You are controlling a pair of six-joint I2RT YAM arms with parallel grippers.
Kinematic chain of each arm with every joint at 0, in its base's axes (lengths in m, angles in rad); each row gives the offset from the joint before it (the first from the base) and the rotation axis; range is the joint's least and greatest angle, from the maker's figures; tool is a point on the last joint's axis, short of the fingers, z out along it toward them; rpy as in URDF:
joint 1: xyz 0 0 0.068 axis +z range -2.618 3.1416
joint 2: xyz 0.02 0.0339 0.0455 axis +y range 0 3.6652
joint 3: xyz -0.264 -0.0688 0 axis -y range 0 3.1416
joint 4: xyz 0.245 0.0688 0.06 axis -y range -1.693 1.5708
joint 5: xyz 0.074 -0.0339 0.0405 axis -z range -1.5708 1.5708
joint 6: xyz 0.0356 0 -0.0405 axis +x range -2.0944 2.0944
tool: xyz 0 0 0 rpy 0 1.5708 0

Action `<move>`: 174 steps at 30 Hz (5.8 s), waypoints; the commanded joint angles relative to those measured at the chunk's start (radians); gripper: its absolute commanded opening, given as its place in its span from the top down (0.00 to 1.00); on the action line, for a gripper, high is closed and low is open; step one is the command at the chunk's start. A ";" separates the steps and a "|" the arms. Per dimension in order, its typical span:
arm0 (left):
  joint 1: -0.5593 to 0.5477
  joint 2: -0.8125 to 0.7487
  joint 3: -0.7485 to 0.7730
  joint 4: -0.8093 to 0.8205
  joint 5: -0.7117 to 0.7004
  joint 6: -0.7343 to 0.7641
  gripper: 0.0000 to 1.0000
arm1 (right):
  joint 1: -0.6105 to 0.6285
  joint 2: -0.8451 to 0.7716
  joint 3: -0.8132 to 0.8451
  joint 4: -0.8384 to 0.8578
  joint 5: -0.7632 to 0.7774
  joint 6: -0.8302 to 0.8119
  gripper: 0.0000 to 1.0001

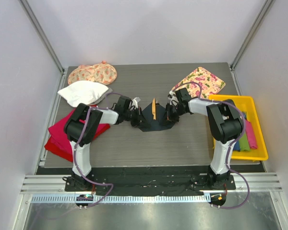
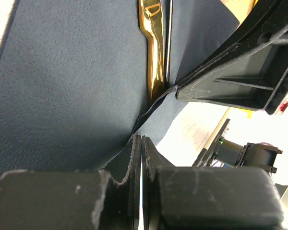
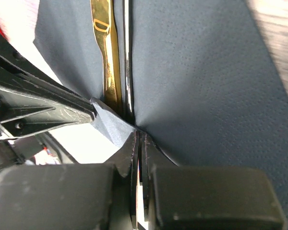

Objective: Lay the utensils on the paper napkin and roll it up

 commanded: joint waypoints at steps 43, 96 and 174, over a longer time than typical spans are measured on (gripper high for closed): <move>-0.001 0.023 0.006 -0.035 -0.059 0.037 0.96 | -0.096 -0.010 0.011 -0.085 -0.006 -0.054 0.32; -0.001 0.023 0.009 -0.041 -0.063 0.037 0.96 | 0.048 0.046 0.056 0.228 -0.121 0.311 0.87; 0.053 0.020 0.205 -0.334 -0.124 0.128 0.92 | 0.068 0.036 0.036 0.282 -0.134 0.338 0.49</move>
